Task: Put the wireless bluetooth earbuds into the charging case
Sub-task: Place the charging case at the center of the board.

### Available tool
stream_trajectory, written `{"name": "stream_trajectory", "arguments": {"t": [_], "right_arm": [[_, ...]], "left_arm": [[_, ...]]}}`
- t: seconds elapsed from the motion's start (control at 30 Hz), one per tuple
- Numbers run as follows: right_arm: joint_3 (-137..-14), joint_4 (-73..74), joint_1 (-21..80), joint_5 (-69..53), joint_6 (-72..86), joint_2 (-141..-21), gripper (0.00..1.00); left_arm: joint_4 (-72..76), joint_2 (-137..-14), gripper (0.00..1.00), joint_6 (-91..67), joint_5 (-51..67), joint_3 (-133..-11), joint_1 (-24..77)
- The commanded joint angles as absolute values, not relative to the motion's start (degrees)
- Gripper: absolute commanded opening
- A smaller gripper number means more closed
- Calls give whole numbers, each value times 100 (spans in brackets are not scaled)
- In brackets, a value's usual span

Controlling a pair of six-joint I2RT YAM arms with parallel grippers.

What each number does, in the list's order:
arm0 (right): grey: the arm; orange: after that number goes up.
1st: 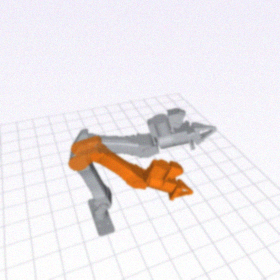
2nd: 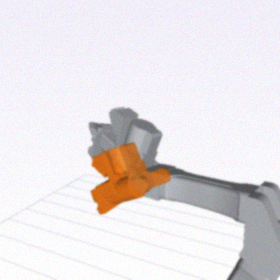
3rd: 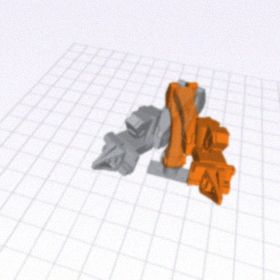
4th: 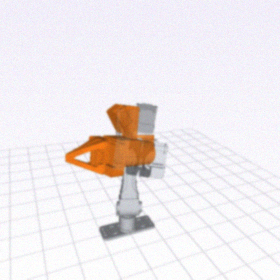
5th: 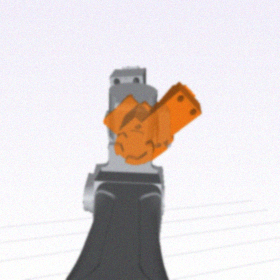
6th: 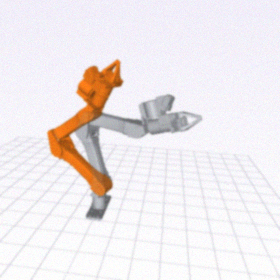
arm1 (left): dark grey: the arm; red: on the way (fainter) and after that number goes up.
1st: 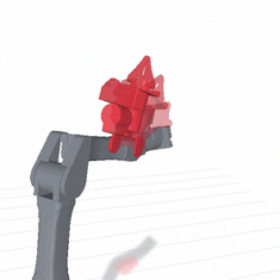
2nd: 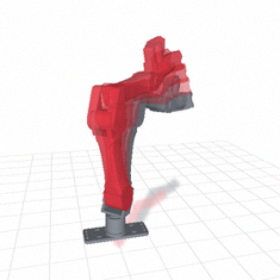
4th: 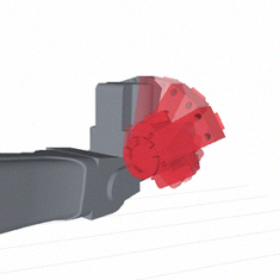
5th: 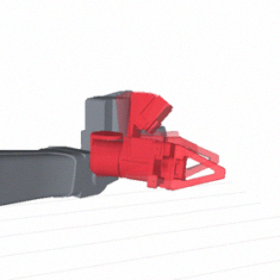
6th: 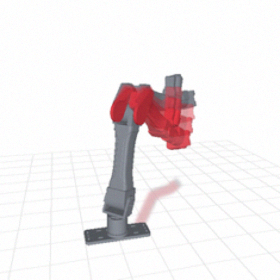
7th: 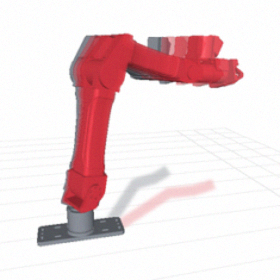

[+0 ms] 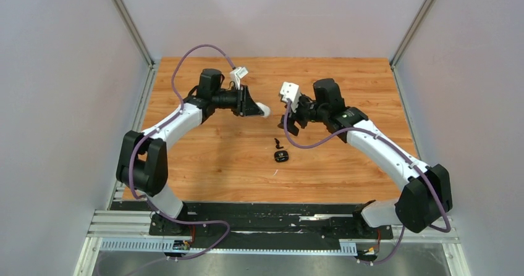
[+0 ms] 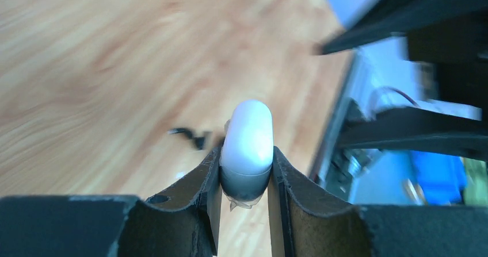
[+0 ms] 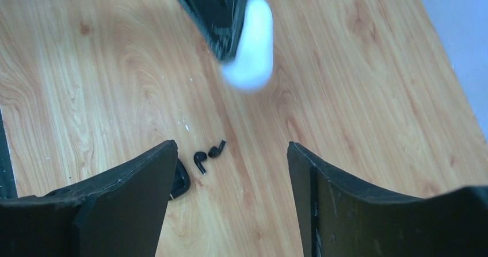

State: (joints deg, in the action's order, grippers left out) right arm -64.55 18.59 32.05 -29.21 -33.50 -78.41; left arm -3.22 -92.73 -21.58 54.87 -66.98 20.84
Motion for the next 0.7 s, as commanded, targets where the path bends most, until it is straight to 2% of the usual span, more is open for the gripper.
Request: {"name": "stream_trajectory", "arguments": {"t": [0.0, 0.03, 0.27, 0.47, 0.53, 0.57, 0.6, 0.63, 0.67], "right_arm": [[-6381, 2206, 2801, -3233, -2603, -7579, 73], [-6331, 2315, 2796, -3257, -2607, -7562, 71], [-5788, 2539, 2787, -3401, -2909, -7711, 67], [-5621, 2694, 2777, -3633, -3367, -8232, 55], [-5639, 2775, 2777, -3750, -3608, -8401, 52], [-5670, 2872, 2777, -3857, -3823, -8487, 49], [-5703, 3004, 2777, -4003, -4069, -8574, 47], [-5726, 3132, 2777, -4132, -4387, -8649, 46], [-5729, 3224, 2784, -4202, -4659, -8708, 46]], "left_arm": [[-869, -9661, 0, -2134, 3523, -6743, 1624], [-971, -9866, 0, -2196, 3181, -6803, 1511], [-1321, -11032, 0, -2030, 2833, -7481, 1256], [-1577, -11541, 1, -2102, 2369, -7802, 1193], [-1627, -11616, 7, -2149, 2251, -7788, 1158], [-1653, -11635, 18, -2181, 2213, -7779, 1146], [-1729, -11647, 26, -2202, 2080, -7778, 1121], [-1779, -11642, 39, -2242, 1998, -7783, 1096], [-1858, -11629, 45, -2246, 1912, -7790, 1075]]}}
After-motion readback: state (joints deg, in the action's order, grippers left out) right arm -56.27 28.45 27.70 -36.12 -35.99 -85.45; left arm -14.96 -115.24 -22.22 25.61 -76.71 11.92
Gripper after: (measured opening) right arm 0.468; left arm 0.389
